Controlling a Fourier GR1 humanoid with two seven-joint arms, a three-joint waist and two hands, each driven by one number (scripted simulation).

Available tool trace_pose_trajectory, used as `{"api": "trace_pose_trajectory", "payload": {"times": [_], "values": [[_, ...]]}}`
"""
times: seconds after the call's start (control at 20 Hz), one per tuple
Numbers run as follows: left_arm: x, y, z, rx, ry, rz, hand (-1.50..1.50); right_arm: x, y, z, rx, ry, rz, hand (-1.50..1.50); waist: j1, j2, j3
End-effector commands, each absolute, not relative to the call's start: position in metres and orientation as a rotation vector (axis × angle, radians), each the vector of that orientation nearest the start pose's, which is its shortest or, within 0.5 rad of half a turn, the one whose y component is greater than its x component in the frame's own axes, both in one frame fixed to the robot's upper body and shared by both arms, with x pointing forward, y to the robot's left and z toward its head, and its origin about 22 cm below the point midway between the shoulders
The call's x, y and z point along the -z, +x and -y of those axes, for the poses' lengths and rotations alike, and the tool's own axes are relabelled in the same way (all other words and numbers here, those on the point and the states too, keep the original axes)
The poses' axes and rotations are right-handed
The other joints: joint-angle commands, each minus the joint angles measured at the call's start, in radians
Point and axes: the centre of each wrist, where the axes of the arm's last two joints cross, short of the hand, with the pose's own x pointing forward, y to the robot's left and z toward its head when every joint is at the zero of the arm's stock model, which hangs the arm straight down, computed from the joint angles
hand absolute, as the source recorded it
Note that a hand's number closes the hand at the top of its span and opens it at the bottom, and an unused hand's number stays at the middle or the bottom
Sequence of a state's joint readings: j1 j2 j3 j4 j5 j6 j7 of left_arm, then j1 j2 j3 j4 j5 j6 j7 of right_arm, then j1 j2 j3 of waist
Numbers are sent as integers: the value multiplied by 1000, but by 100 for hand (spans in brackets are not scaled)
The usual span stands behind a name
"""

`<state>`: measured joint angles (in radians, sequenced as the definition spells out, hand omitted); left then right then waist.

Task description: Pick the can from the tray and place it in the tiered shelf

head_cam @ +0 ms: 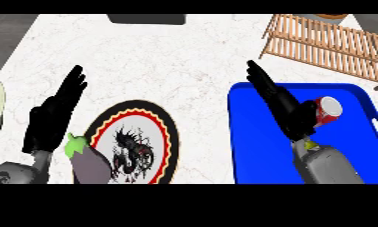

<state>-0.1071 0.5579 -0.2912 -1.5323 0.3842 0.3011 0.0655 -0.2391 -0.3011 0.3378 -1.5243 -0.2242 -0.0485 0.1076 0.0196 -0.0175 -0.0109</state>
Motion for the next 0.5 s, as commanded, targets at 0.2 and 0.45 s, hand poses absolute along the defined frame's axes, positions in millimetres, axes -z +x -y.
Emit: {"api": "trace_pose_trajectory", "payload": {"times": [0.2,0.45], "values": [[-38,257,-278,165,215,1563,0,-77,287,328,210,-429,1540,-150,-122,6,10],[-38,255,-282,147,214,1556,0,-27,242,396,279,-914,1259,150,-173,44,-8]]}}
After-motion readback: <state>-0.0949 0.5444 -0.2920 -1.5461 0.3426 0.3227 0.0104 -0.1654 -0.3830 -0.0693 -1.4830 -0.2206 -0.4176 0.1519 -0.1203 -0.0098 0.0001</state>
